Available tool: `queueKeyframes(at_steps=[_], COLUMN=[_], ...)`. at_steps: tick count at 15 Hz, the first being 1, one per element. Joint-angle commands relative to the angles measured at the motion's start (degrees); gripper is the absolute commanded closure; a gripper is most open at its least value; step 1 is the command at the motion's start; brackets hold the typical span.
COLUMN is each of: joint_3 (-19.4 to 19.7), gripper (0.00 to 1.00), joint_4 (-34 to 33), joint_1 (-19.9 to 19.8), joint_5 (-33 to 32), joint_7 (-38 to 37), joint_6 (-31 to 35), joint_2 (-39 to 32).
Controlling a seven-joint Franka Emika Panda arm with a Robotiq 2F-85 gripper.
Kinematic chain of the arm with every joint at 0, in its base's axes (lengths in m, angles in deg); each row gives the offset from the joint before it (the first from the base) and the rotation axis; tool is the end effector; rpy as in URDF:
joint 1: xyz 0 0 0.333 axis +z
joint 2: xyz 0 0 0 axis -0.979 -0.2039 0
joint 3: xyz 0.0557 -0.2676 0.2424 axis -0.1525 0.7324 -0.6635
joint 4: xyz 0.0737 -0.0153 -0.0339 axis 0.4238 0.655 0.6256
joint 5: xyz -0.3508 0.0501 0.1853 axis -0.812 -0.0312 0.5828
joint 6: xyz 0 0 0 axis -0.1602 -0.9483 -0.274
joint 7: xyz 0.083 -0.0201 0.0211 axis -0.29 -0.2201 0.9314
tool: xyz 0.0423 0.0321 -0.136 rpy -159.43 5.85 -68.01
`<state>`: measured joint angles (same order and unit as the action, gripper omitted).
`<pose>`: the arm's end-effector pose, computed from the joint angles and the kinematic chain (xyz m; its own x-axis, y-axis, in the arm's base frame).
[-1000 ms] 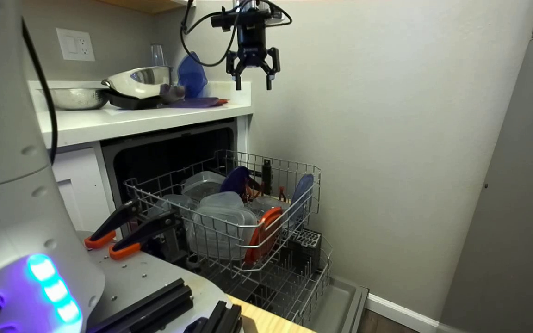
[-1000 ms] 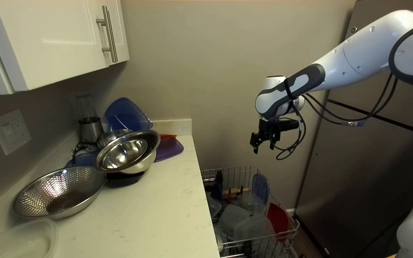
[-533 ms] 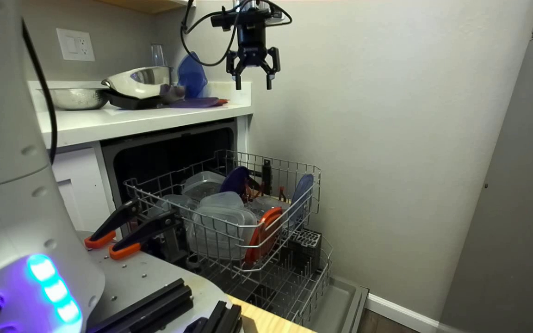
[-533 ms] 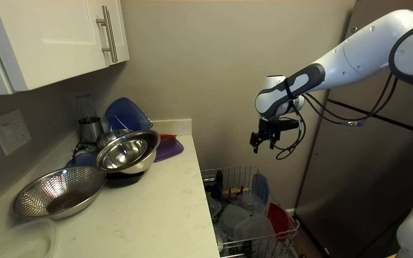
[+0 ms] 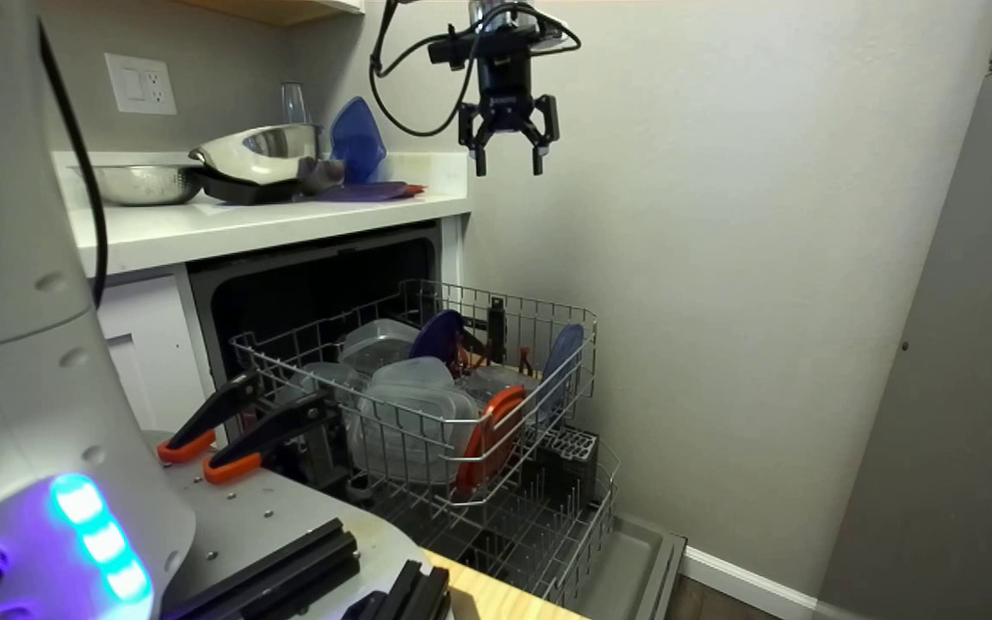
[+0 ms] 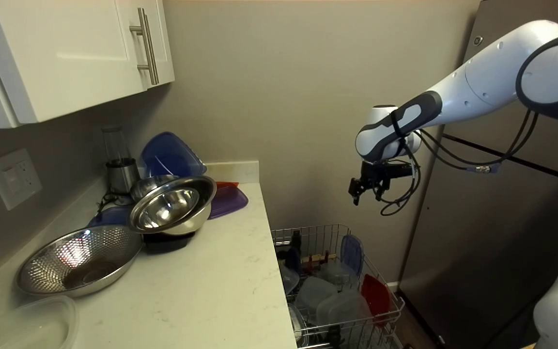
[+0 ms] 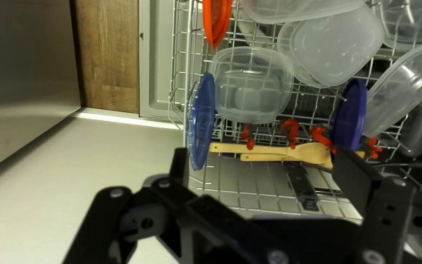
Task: Remove the blue lid from the dishwasher
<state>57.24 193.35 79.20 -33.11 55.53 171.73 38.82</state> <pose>0.5943 0.0030 0.3541 0.9976 0.0044 0.0687 0.0022 -0.9995 0.0324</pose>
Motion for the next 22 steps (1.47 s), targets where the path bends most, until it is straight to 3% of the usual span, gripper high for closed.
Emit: queueKeyframes(at_steps=[1,4,11,19,22], joint_3=[1.2,1.0,-0.8,-2.9,-5.5], gripper=[0.0,0.0,0.0,0.0,0.0], joint_4=[-2.5,-6.7,-20.5,-28.9,-31.7], joint_1=[-2.9,-5.0,-7.0,-9.2,-11.5], joint_5=[2.5,4.7,6.1,6.9,9.5], joint_7=[3.4,6.7,10.0,11.2,15.4], joint_6=[5.4,8.6,5.3,2.0,0.6], joint_2=[-4.7,-10.3,-24.2,-33.6,-36.3])
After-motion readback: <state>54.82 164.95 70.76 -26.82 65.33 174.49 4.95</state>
